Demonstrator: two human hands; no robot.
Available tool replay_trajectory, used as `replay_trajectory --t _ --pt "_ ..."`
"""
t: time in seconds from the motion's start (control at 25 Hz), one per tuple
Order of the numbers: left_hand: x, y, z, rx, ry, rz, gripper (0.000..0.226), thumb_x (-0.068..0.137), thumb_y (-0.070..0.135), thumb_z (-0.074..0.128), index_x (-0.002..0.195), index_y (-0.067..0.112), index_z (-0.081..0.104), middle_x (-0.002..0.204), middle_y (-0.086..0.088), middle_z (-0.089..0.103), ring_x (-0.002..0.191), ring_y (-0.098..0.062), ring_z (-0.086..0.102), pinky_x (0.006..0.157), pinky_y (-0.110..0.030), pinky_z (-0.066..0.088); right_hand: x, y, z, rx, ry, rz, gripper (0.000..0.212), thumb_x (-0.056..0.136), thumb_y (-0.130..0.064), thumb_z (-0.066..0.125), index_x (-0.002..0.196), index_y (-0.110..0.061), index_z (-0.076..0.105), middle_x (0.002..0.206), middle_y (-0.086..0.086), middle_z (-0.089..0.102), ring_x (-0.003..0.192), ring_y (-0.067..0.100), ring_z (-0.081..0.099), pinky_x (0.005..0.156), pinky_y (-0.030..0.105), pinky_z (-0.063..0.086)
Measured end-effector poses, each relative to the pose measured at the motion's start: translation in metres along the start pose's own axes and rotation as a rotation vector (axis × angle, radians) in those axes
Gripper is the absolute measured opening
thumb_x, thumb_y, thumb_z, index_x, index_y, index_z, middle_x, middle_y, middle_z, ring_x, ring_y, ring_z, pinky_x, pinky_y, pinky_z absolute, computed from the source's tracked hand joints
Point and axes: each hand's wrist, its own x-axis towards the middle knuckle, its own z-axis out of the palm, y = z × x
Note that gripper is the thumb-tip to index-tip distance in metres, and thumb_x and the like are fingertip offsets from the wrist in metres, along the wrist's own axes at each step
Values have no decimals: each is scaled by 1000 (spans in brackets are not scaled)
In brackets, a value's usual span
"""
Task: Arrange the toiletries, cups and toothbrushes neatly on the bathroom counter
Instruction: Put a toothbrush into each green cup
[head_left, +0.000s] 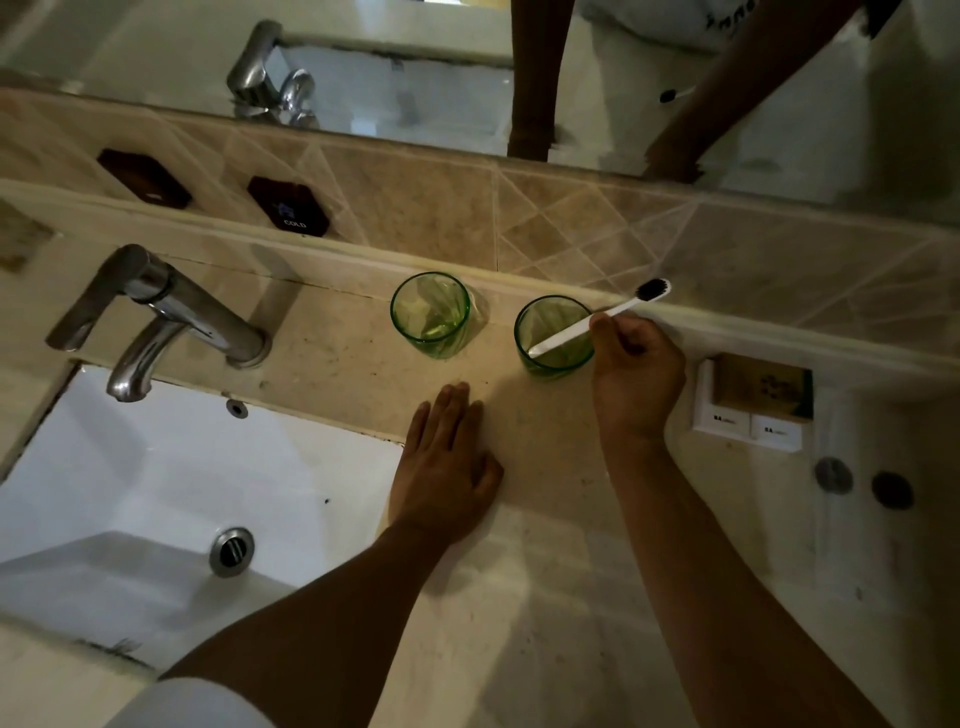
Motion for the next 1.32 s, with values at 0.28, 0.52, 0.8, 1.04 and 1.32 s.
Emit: replay_trajectory --t 0.28,0.52,0.8,1.04,1.32 --pt "-1 0 0 -2 -6 -5 71 97 53 34 157 18 21 168 -4 10 155 -17 0 126 -42 9 2 -3 0 -60 5 38 12 86 -16 70 76 -7 69 62 -11 59 55 -9 54 59 3 37" --pt "-2 1 -2 -8 2 -12 70 96 51 36 157 18 23 167 -4 12 155 -17 2 126 -43 11 0 2 0 -108 -44 82 10 83 -18 72 77 -13 66 62 -12 58 55 -5 54 57 3 36" --pt "-1 2 -2 3 -7 -22 71 96 53 35 157 19 23 167 -3 12 155 -16 1 126 -42 10 7 -3 1 -93 -65 127 11 84 -26 74 81 -17 69 67 -15 61 57 -17 55 56 0 37" --pt "-2 2 -3 6 -12 -25 71 96 52 37 158 20 19 168 -1 7 155 -14 -3 127 -38 3 13 -4 4 -89 -89 107 10 83 -23 74 87 -16 70 72 -10 64 60 -12 58 55 2 39" --pt "-1 3 -4 6 -11 -23 72 96 53 33 158 20 20 168 -2 8 155 -14 -2 127 -37 3 17 -3 1 -150 -115 68 12 83 -23 73 88 -12 74 78 -1 69 64 1 60 58 2 40"
